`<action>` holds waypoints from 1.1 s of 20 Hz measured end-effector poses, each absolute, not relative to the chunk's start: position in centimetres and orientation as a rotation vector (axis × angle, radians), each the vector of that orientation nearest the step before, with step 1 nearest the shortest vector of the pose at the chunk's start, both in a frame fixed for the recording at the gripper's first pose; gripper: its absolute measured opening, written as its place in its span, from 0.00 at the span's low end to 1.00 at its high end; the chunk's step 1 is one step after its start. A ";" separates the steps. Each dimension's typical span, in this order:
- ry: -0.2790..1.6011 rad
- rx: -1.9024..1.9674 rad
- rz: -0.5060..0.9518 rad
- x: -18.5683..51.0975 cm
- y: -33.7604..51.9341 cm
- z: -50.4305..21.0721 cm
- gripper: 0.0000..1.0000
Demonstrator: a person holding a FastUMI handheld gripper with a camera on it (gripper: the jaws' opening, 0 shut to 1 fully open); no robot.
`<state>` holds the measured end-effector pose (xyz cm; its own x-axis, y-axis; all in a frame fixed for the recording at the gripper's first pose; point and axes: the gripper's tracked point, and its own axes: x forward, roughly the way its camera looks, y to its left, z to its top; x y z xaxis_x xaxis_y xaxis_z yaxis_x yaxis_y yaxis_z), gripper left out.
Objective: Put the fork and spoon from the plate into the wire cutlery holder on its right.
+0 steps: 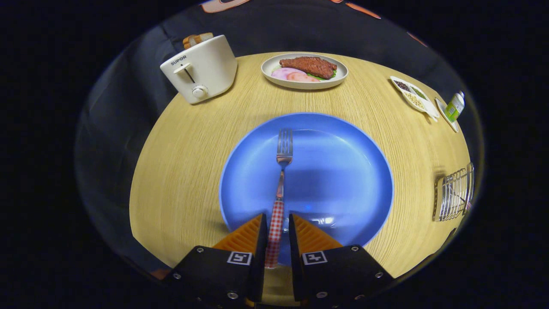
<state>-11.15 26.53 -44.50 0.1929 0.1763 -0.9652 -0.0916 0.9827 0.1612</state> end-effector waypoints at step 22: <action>1.319 0.120 0.043 -11.2 6.4 -31.6 0.10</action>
